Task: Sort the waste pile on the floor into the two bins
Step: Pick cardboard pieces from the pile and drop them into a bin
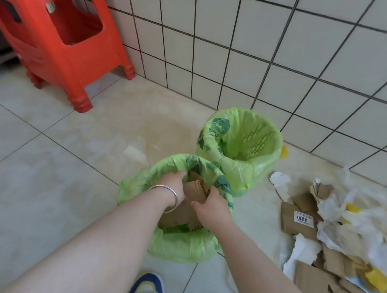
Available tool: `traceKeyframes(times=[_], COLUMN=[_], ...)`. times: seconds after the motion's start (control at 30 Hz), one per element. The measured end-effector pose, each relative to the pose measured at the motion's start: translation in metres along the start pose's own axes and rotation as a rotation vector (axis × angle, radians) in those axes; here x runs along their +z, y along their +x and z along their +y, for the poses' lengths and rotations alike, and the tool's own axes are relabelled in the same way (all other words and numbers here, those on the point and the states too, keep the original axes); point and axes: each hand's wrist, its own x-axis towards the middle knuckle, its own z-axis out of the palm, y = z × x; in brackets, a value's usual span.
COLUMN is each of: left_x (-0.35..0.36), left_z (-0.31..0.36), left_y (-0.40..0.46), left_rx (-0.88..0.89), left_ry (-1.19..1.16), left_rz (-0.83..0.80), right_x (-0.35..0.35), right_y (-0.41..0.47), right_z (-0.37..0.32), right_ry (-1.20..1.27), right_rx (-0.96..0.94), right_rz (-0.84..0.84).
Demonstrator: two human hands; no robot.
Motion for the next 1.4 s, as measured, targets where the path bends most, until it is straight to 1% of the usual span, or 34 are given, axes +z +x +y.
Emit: traceKeyframes(times=[0.1, 0.23, 0.3, 0.37, 0.4, 0.5, 0.6, 0.7, 0.77, 0.83, 0.93, 1.0, 1.03, 1.13, 1.23, 1.33, 1.4], left_x=[-0.002, -0.006, -0.003, 0.005, 0.01, 0.039, 0.075, 0.114, 0.142, 0.171, 0.208, 0.221, 0.224, 0.241, 0.262, 0.278, 0.282], left_z=[0.01, 0.033, 0.05, 0.074, 0.087, 0.14, 0.191, 0.232, 0.25, 0.26, 0.266, 0.272, 0.276, 0.283, 0.272, 0.254, 0.244], left_y=[-0.006, -0.021, -0.03, -0.041, -0.049, -0.076, -0.102, -0.12, -0.126, -0.125, -0.11, -0.099, -0.093, -0.068, -0.045, -0.025, -0.013], left_rx=[0.035, 0.15, 0.201, 0.258, 0.287, 0.403, 0.533, 0.624, 0.655, 0.655, 0.655, 0.652, 0.643, 0.588, 0.51, 0.447, 0.413], left_ry=[-0.016, 0.008, -0.026, -0.099, -0.098, -0.058, -0.056, -0.039, -0.018, 0.033, 0.148, 0.238, 0.254, 0.204, 0.193, 0.187, 0.172], left_rz=[0.046, 0.136, 0.167, 0.172, 0.169, 0.142, 0.068, -0.018, -0.074, -0.144, -0.264, -0.324, -0.324, -0.315, -0.332, -0.289, -0.266], right_x=[-0.011, -0.041, -0.057, -0.074, -0.081, -0.108, -0.135, -0.156, -0.165, -0.172, -0.181, -0.184, -0.184, -0.18, -0.176, -0.165, -0.156], right_y=[-0.011, -0.036, -0.051, -0.068, -0.076, -0.105, -0.131, -0.154, -0.166, -0.174, -0.177, -0.168, -0.161, -0.137, -0.115, -0.091, -0.076], right_z=[-0.001, 0.01, 0.024, 0.042, 0.052, 0.099, 0.148, 0.198, 0.231, 0.26, 0.286, 0.303, 0.313, 0.344, 0.361, 0.374, 0.38], right_ry=[-0.021, -0.016, 0.016, 0.034, 0.029, 0.022, 0.053, 0.12, 0.158, 0.171, 0.175, 0.193, 0.193, 0.129, 0.181, 0.134, 0.153], right_rx=[-0.034, -0.093, -0.079, -0.06, -0.053, 0.021, 0.128, 0.23, 0.323, 0.403, 0.445, 0.478, 0.509, 0.603, 0.612, 0.611, 0.606], right_rz=[0.062, 0.123, 0.135, 0.139, 0.14, 0.184, 0.224, 0.261, 0.267, 0.279, 0.266, 0.248, 0.244, 0.235, 0.179, 0.123, 0.102])
